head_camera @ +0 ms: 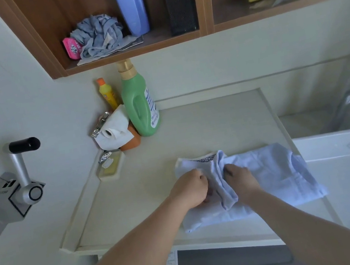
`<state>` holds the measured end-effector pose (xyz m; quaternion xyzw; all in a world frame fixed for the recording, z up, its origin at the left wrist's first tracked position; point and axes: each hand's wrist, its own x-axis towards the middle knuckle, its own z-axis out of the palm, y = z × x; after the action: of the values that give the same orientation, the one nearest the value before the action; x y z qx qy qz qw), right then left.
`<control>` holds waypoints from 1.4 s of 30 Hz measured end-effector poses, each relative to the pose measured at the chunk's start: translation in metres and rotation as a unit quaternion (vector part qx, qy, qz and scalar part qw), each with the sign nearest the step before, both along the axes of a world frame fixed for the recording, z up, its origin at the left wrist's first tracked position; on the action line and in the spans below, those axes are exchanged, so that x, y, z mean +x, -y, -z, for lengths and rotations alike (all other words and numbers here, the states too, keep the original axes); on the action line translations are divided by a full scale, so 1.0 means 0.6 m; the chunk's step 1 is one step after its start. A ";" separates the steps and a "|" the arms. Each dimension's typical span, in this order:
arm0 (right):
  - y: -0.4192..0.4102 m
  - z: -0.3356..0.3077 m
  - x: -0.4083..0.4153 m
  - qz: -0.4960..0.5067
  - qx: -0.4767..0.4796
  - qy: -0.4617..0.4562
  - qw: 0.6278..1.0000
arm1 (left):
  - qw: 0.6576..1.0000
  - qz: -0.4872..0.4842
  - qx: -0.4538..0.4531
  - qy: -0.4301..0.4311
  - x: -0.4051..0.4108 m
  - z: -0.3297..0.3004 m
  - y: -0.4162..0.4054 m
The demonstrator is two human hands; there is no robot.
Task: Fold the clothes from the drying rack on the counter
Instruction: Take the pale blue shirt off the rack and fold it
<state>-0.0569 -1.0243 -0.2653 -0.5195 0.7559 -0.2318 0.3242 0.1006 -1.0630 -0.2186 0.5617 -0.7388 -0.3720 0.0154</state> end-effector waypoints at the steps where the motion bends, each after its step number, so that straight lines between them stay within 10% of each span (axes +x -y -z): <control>1: -0.003 0.000 -0.006 0.048 -0.015 0.080 0.996 | 0.996 0.043 -0.062 0.056 0.001 0.009 0.001; 8: -0.010 0.015 -0.024 0.070 -0.034 0.185 0.980 | 0.927 0.084 -0.312 0.191 -0.035 0.074 -0.034; 20: -0.010 0.049 -0.007 0.094 -0.121 0.028 0.988 | 0.938 0.076 -0.243 0.237 -0.072 0.141 -0.041; 28: -0.016 0.027 -0.051 0.110 -0.060 0.165 0.978 | 0.933 0.142 -0.222 0.244 -0.092 0.125 -0.034; 32: -0.057 0.032 -0.115 0.190 -0.123 -0.038 0.973 | 0.928 0.161 -0.213 0.261 -0.094 0.107 -0.038; 42: -0.146 0.039 -0.219 0.219 0.161 -0.132 0.953 | 0.934 0.173 -0.124 0.289 -0.104 0.092 -0.027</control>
<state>-0.1885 -0.9368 -0.2884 -0.3086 0.9143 -0.1018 0.2416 0.0381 -1.0466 -0.2738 0.5022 -0.8372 -0.0964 -0.1939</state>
